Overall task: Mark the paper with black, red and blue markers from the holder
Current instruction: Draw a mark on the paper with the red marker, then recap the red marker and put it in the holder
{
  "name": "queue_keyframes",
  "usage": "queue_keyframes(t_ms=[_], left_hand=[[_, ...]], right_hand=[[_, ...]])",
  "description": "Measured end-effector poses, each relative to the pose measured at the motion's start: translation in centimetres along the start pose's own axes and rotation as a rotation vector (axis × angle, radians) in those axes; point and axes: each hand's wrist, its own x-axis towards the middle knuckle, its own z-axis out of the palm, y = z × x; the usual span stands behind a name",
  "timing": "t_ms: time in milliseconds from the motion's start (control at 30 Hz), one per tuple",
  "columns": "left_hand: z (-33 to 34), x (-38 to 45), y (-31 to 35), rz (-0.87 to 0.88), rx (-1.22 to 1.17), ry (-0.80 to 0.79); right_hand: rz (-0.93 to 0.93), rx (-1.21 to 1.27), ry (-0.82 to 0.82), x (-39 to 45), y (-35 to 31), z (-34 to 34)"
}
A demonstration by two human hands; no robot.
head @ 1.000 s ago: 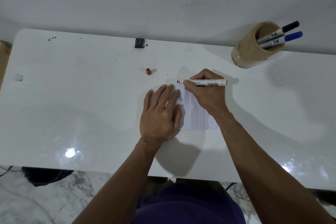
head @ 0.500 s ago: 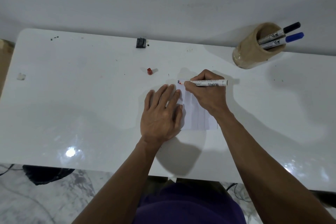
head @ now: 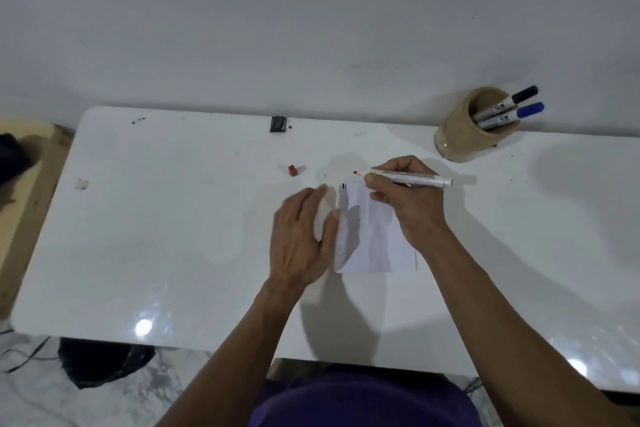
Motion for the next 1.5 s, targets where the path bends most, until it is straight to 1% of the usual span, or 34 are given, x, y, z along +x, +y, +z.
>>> queue_keyframes(t_ms=[67,100,133,233,300,367,467,533,567,700,800,900,967,1067,1233,1500], left_hand=[[-1.3,1.9,-0.1,-0.054,0.085,0.086],[-1.9,3.0,-0.2,-0.076,0.126,0.104],[-2.4,4.3,-0.4,-0.105,0.153,0.088],[-3.0,7.3,-1.3,-0.227,0.193,-0.114],[-3.0,8.2,-1.8,-0.25,0.218,-0.222],[-3.0,8.5,-2.0,-0.237,0.226,-0.255],[-3.0,8.7,-2.2,-0.269,0.223,-0.253],[-3.4,8.6,-1.8,-0.306,0.147,-0.226],[-3.9,8.5,-1.4,-0.338,0.062,-0.204],[-5.9,6.6,1.1,-0.45,-0.378,-0.148],[-7.2,4.7,2.5,-0.456,-0.714,-0.112],[-8.4,2.9,3.4,-0.464,-0.902,-0.082],[-9.2,1.7,3.6,-0.477,-0.962,-0.085],[-10.5,0.1,3.3,-0.469,-0.992,-0.1],[-12.0,-1.9,3.0,-0.409,-0.963,-0.134],[-13.1,-4.1,2.7,-0.338,-0.955,-0.223]], right_hand=[[0.008,0.067,-0.005,-0.5,-0.4,0.0],[0.018,0.09,-0.006,-0.8,-0.6,0.1],[0.032,0.112,-0.004,-1.0,-0.6,0.2],[0.082,0.162,0.018,-1.5,-0.5,0.4],[0.095,0.165,0.044,-1.8,-0.4,0.4],[0.109,0.173,0.062,-2.0,-0.4,0.3],[0.105,0.166,0.083,-2.2,-0.6,0.1],[0.077,0.148,0.095,-2.5,-1.0,0.1],[0.058,0.144,0.102,-2.7,-1.3,0.3],[-0.035,0.142,0.102,-4.1,-3.0,2.0],[-0.112,0.119,0.084,-5.8,-4.1,3.4],[-0.165,0.097,0.084,-7.9,-4.9,4.6],[-0.187,0.096,0.093,-9.2,-5.1,5.1],[-0.201,0.082,0.101,-11.3,-4.9,5.9],[-0.202,0.031,0.09,-13.9,-3.9,6.6],[-0.185,0.035,0.111,-16.9,-2.6,7.2]])
